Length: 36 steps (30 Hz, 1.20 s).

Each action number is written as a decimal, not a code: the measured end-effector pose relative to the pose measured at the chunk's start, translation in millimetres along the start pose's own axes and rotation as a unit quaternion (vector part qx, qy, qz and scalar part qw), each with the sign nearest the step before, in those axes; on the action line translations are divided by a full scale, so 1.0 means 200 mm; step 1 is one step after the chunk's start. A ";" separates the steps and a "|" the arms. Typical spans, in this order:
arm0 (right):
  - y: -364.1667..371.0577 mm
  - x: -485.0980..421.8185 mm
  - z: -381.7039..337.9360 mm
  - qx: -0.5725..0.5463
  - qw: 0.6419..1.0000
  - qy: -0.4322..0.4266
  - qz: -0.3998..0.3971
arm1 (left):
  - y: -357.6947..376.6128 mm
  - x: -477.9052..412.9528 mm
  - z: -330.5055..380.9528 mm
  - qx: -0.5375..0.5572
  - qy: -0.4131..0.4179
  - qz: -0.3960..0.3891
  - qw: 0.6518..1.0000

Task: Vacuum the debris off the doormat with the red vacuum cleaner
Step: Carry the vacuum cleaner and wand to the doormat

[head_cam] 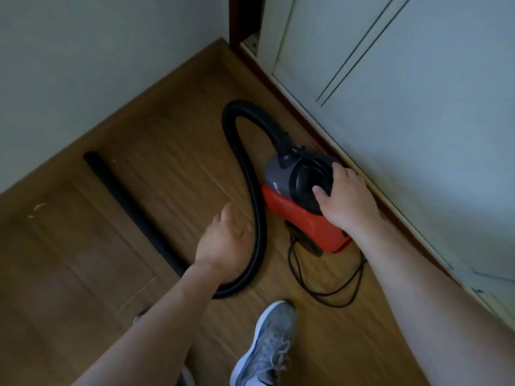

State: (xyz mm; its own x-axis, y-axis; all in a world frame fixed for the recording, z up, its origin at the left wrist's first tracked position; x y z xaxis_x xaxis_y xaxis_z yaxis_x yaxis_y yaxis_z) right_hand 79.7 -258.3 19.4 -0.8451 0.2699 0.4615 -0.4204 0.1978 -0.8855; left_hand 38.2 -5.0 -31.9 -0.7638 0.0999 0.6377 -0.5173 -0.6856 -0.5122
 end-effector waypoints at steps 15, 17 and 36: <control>0.08 -0.20 0.08 -0.196 0.979 0.054 -0.006 | 0.17 -0.16 -0.04 0.013 0.007 0.023 1.000; 0.09 -0.20 0.08 -0.204 0.977 0.059 0.009 | 0.15 -0.17 -0.05 0.016 0.010 0.031 0.999; 0.15 -0.20 0.04 -0.276 0.946 0.134 0.108 | -0.02 -0.23 -1.03 0.033 -0.270 0.148 0.951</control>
State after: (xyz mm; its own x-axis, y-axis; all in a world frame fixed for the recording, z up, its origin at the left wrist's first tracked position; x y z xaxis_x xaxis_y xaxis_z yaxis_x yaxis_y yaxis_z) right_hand 98.1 -271.7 -25.0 -0.7461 0.5751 0.3357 0.0518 0.5527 -0.8317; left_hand -3.9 141.5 -177.5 -0.5533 -0.4777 0.6824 -0.2702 -0.6720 -0.6895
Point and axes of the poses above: each hand's wrist, its own x-axis away from the middle knuckle, its own y-axis out of the palm, z = x × y, the point moved 5 cm from there along -x, towards the middle knuckle, and after that the axes turned 4 degrees about x, right-handed, at the moved point
